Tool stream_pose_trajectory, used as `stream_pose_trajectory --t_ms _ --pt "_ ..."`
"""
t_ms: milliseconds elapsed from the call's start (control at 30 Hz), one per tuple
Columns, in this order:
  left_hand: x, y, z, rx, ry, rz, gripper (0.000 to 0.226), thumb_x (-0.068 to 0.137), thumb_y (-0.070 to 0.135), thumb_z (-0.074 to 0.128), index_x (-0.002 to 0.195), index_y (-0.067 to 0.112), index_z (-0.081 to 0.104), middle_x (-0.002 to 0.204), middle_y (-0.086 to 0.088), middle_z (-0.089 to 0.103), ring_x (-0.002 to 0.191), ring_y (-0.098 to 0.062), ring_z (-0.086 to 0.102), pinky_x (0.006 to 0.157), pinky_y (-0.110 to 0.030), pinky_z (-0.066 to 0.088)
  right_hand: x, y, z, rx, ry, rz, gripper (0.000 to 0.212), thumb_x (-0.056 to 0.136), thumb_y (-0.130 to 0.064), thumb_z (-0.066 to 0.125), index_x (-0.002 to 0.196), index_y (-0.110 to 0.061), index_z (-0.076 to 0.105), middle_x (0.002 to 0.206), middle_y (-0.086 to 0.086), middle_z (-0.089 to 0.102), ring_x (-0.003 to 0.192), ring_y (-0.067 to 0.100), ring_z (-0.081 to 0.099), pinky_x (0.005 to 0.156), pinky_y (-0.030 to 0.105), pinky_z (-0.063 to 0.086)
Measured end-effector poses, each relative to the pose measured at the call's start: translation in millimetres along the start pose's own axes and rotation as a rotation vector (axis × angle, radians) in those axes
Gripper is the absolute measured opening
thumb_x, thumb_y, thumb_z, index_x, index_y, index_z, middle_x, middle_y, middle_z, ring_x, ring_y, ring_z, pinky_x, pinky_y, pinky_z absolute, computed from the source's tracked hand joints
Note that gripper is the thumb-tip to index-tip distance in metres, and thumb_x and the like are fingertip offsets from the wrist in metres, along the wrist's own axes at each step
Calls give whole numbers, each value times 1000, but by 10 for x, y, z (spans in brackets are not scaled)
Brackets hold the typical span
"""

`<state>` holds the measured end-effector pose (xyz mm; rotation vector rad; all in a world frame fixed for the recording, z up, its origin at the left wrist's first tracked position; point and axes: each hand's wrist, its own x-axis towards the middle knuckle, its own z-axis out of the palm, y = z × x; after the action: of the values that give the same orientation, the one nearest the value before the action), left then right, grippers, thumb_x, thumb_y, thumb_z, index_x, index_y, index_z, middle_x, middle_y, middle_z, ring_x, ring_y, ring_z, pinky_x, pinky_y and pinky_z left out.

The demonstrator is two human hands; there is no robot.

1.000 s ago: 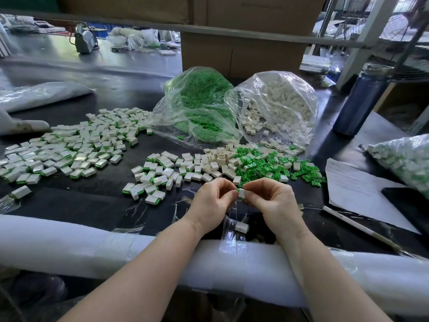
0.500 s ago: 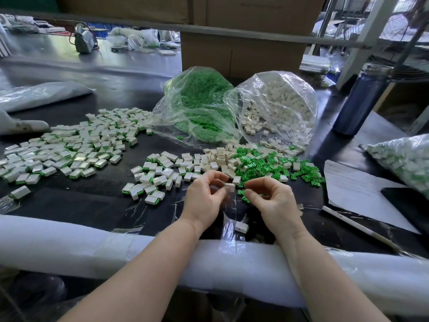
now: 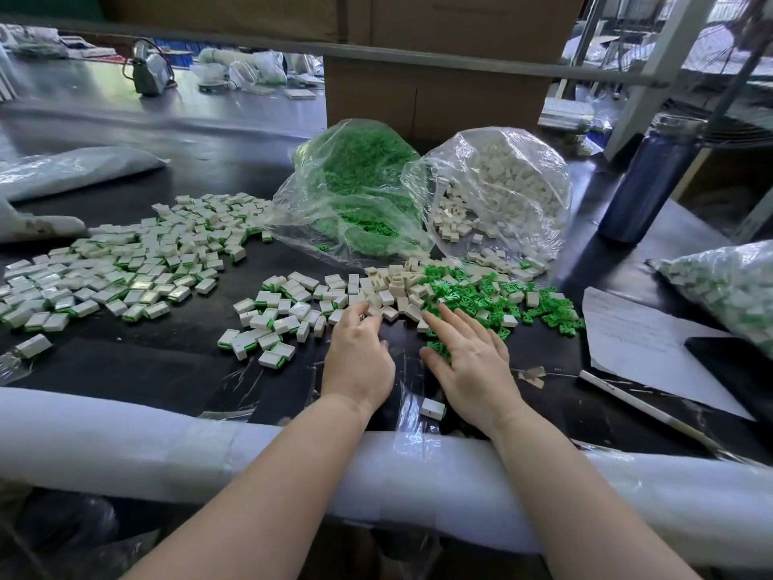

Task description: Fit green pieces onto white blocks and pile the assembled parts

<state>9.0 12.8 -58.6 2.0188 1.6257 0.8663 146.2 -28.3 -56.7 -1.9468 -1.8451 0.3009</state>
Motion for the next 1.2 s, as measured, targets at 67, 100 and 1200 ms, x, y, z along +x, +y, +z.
stream_pose_trajectory --t_ms 67,100,1200 --pt "-6 -5 5 -5 2 29 37 92 8 48 129 4 51 146 -3 32 136 -18 26 108 -21 18 19 -8 33 -47 -61 -3 47 98 -45 33 144 -46 20 155 -19 13 143 3 2 114 38 -7" --pt "-8 -8 6 -10 7 40 36 92 8 49 128 4 53 144 -3 34 134 -17 28 107 -18 18 26 -13 40 -59 -61 -3 45 98 -45 32 143 -45 24 154 -20 17 143 4 5 114 40 -7" --pt "-66 64 -47 -210 -116 125 6 84 20 67 90 19 66 78 15 58 78 -6 57 74 -13 43 -16 21 3 -204 270 107 20 88 -41 58 105 -30 63 109 -9 54 109 15 42 90 31 15"
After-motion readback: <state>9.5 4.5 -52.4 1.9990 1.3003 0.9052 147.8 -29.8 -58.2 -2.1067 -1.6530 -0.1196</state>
